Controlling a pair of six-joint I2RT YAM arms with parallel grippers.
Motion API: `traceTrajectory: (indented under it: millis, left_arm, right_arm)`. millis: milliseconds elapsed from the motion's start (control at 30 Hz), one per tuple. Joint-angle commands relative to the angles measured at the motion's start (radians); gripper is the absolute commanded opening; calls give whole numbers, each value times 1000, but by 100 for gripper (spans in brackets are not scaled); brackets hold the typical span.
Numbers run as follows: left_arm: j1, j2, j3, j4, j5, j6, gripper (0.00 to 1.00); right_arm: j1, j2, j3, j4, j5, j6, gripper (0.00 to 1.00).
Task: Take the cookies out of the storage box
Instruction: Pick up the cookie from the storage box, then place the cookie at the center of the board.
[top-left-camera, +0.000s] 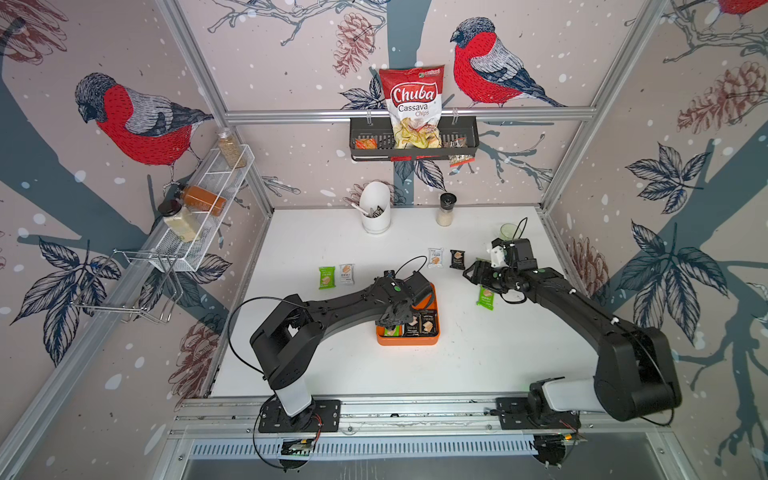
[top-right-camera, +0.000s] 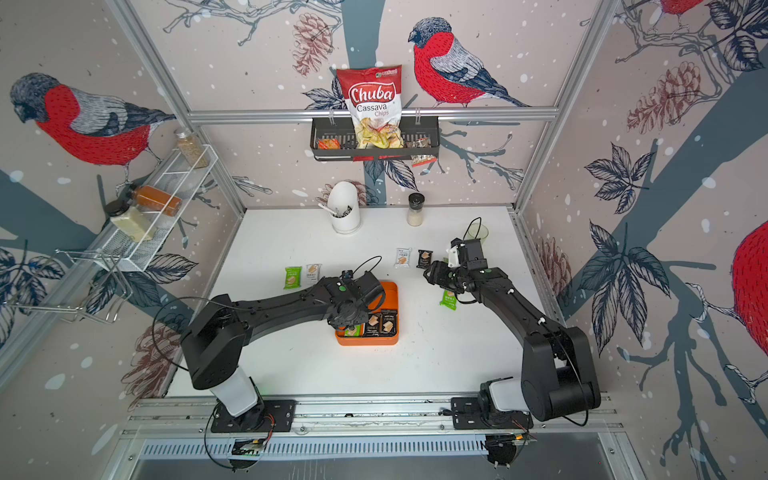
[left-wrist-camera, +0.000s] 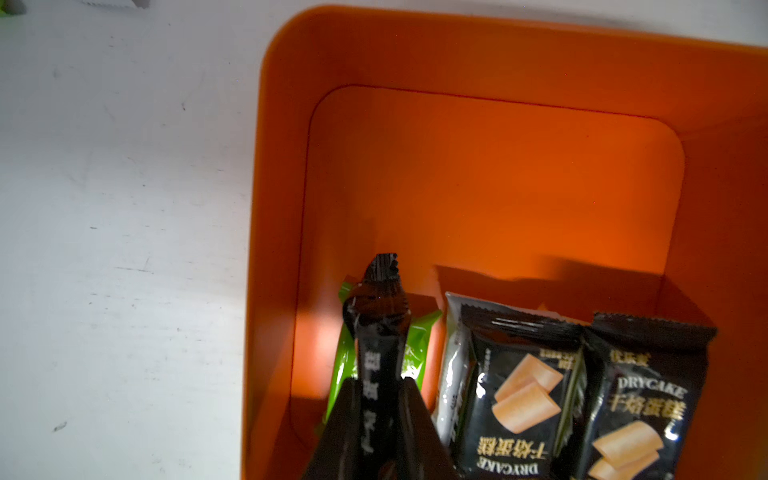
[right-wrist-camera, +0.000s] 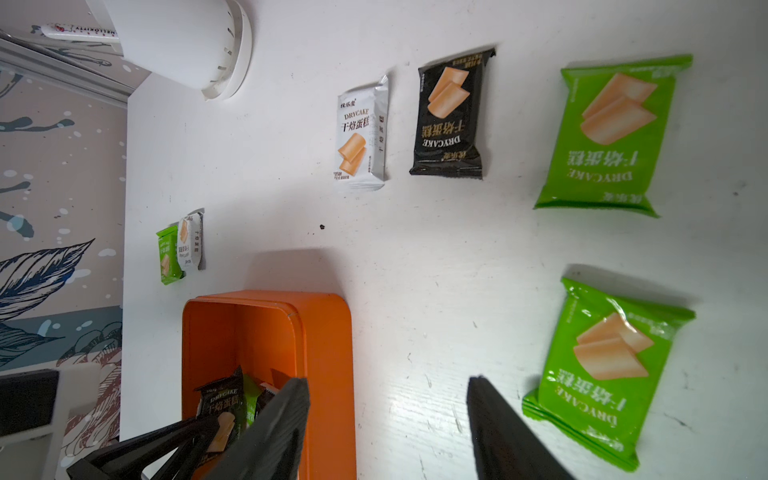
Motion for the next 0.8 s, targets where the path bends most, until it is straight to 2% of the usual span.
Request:
traceTrajectory:
  millis: [0,200,367,567,767]
  left_arm:
    - [1,-23,10,-2,-14,2,18]
    - [21,-109,32,32,-2,26,18]
    - [86,-219,9,98,53,59,18]
    - [217,-343,-59,180,83,129,19]
    - [393,-378,-124,276,196,239,19]
  right_arm:
    - [1,-7,1,-14,-4,-5,66]
    - [3,-20,5,-20,-2,0,66]
    - [4,-33,10,-27,1,10,66]
    - [10,-32,15,-30,15,18,66]
    - [15,-25,51,-35,42,53,66]
